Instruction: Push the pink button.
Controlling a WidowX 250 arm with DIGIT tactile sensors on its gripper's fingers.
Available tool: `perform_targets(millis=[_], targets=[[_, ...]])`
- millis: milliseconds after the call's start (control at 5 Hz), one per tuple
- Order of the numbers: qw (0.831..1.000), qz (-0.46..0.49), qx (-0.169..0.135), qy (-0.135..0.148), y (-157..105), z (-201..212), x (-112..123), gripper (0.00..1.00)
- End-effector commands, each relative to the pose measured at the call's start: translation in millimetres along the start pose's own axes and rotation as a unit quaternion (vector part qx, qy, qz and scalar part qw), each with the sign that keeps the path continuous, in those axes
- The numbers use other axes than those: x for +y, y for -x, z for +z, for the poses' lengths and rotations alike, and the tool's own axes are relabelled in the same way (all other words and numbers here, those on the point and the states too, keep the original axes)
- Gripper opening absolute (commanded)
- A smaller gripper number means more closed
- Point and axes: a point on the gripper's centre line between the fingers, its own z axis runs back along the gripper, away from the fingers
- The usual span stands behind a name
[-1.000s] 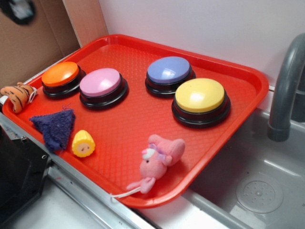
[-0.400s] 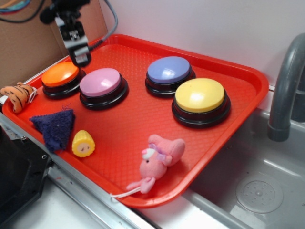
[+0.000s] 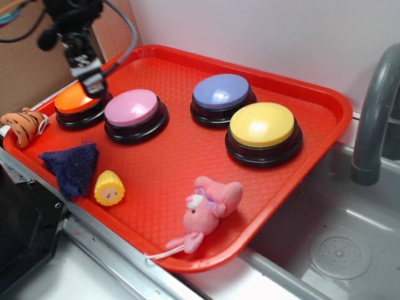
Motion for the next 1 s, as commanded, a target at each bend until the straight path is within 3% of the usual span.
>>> perform_targets(millis=[0,200,400,600,800], targets=[[1.000,0.003,-0.016,-0.014,-10,11,5,1.00],[1.000,0.009,0.005,-0.018,-19,-7,9,1.00],[1.000,0.016,-0.006,0.005,-31,-22,22,1.00],[1.000,0.006,0.005,-0.001,-44,-38,18,1.00],[0.999,0.008,-0.008,-0.031,-50,-58,19,1.00]])
